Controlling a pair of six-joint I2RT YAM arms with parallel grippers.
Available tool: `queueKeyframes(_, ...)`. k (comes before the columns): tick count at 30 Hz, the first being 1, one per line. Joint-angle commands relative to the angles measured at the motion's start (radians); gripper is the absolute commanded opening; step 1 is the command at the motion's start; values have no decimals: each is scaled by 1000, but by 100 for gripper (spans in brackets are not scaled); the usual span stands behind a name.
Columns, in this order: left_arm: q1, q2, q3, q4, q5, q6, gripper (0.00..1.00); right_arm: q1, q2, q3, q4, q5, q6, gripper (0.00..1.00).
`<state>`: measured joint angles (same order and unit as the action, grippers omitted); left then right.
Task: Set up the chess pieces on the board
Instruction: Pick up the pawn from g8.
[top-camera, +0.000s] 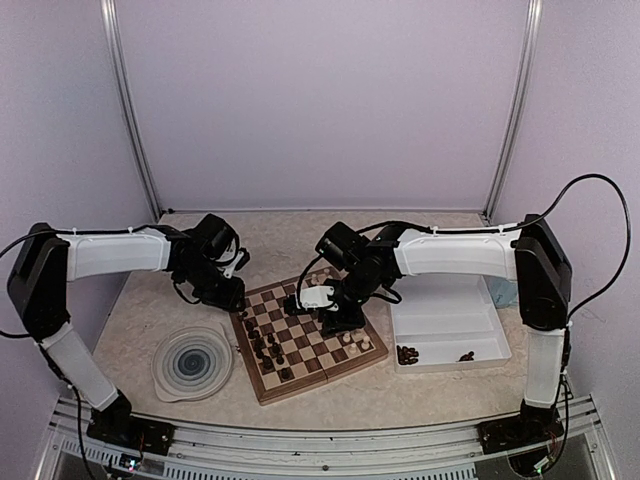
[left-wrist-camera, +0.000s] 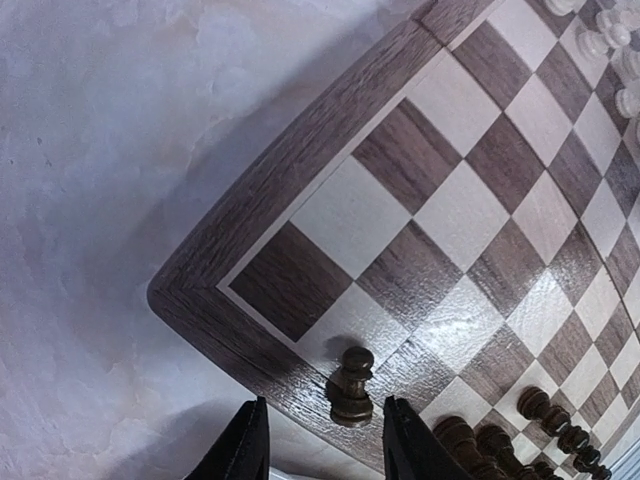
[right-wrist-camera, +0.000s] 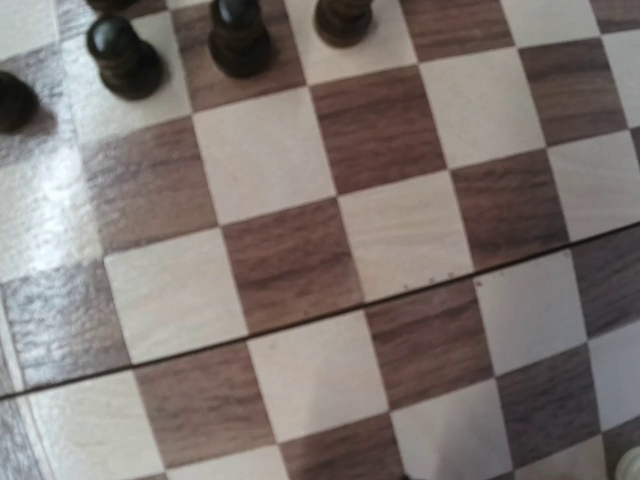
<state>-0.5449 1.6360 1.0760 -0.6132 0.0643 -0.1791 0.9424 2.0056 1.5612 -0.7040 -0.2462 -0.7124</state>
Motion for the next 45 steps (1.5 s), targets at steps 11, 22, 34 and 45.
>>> queueKeyframes(11,-22,108,-5,-29,18,7,23,12,22,21,-14,-2,6,34)
queueKeyframes(22,-33,143,22,-60,-14,13,28,12,27,27,-17,-2,6,34)
queueKeyframes(34,-24,141,44,-37,-12,58,38,12,29,31,-20,-4,6,34)
queueKeyframes(45,-30,166,36,-17,44,84,29,12,25,28,-20,-4,5,34)
